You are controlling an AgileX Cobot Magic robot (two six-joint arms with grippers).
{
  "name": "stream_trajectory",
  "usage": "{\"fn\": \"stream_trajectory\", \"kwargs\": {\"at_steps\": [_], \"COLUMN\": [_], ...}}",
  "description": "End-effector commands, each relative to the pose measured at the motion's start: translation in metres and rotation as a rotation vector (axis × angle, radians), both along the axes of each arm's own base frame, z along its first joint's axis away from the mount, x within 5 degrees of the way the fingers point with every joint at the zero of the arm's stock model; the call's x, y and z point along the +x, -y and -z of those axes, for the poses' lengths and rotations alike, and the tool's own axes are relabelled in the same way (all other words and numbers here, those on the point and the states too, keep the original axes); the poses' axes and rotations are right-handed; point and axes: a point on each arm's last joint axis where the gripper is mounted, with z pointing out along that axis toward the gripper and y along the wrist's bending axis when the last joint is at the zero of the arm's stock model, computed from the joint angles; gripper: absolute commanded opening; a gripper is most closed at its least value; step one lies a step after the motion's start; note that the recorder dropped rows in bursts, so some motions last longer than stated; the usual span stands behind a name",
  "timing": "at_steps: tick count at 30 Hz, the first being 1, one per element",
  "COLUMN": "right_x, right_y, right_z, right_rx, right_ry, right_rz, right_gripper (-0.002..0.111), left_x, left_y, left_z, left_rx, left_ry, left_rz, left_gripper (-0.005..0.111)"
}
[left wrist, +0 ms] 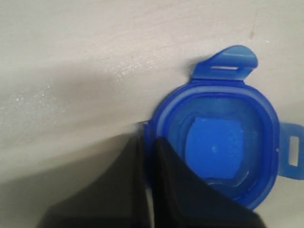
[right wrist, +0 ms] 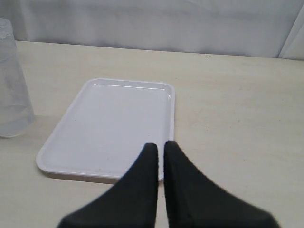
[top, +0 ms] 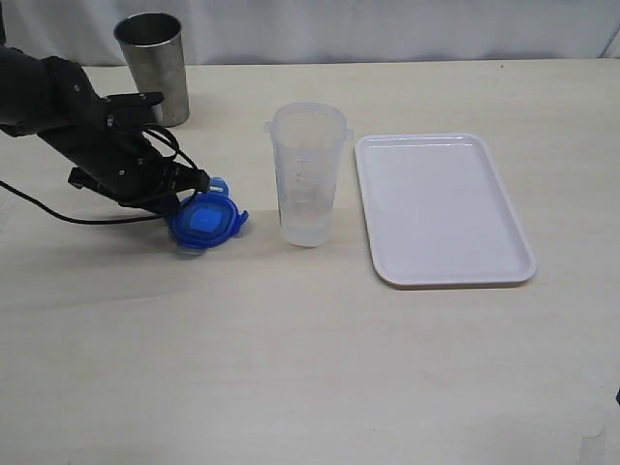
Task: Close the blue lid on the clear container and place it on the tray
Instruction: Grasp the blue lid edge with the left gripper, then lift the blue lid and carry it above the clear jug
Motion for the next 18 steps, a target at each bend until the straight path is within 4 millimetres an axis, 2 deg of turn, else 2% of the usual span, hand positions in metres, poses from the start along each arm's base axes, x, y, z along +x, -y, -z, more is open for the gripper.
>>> {"fn": "stream_trajectory", "kwargs": {"at_steps": [1,18], "right_x": [0.000,0.000], "right_y": [0.000,0.000], "right_z": [0.000,0.000], "right_rx": [-0.005,-0.005], "right_ry": [0.005,0.005], "right_rz": [0.004,0.004], "right_gripper": [0.004,0.004], "left_x": [-0.003,-0.014], "left_y": [-0.001,-0.004], "left_z": [-0.018,-0.100], "left_rx": [0.010,-0.010], "left_ry": [0.020,0.242], "left_rz": [0.039,0.112], "left_gripper": [0.000,0.000]}}
